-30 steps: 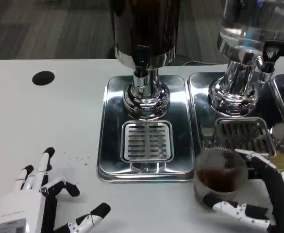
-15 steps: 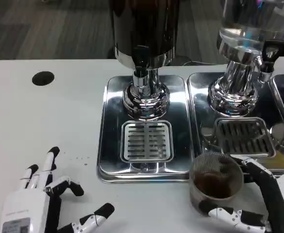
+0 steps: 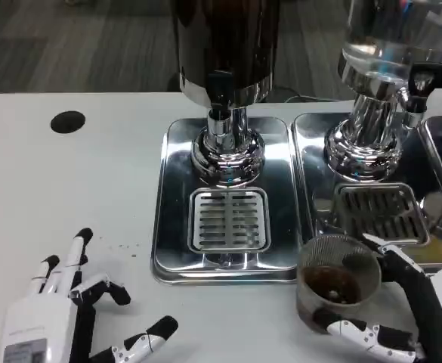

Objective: Grasp the cup under the faucet to collect the drink, then remove the cup.

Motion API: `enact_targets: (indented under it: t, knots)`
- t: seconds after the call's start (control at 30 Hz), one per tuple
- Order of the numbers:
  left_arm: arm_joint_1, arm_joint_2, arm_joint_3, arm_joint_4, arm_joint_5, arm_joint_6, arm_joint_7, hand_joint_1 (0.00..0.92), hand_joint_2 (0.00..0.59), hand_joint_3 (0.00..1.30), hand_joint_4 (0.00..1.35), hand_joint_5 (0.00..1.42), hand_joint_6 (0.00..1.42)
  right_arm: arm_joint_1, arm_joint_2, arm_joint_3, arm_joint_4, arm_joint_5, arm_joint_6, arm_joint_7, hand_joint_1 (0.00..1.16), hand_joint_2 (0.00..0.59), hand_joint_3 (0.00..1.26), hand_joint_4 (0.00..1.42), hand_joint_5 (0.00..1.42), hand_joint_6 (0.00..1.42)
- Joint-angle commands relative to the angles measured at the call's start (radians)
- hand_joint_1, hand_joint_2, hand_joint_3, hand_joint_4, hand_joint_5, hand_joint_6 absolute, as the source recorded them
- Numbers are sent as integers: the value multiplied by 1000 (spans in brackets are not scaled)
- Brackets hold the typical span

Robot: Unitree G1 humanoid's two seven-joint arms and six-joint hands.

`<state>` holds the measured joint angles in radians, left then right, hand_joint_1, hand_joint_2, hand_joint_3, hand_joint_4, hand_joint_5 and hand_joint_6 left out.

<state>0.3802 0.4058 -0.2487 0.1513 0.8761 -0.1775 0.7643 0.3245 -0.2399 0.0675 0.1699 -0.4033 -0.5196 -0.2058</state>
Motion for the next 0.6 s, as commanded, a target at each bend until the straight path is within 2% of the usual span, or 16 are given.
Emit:
enact_targets:
  t: [0.03,0.23,0.43,0.6]
  knots:
    - [-3,1,0,-5,9,6,-1,0,92,716,50,215,119,-15,-17,3,25,22,-28,24,748,195,246,330,345,332]
    - [-1,2,1,-6,9,7,0,0,98,716,50,215,115,-15,-20,-2,36,35,-45,32,730,191,176,246,304,311]
    - [1,3,3,-11,8,6,2,0,100,716,50,215,113,-8,-21,-13,28,64,-65,46,647,185,68,53,197,271]
    - [7,3,1,-19,12,7,2,0,100,716,50,215,113,1,-23,-27,16,78,-76,48,601,188,43,4,162,255]
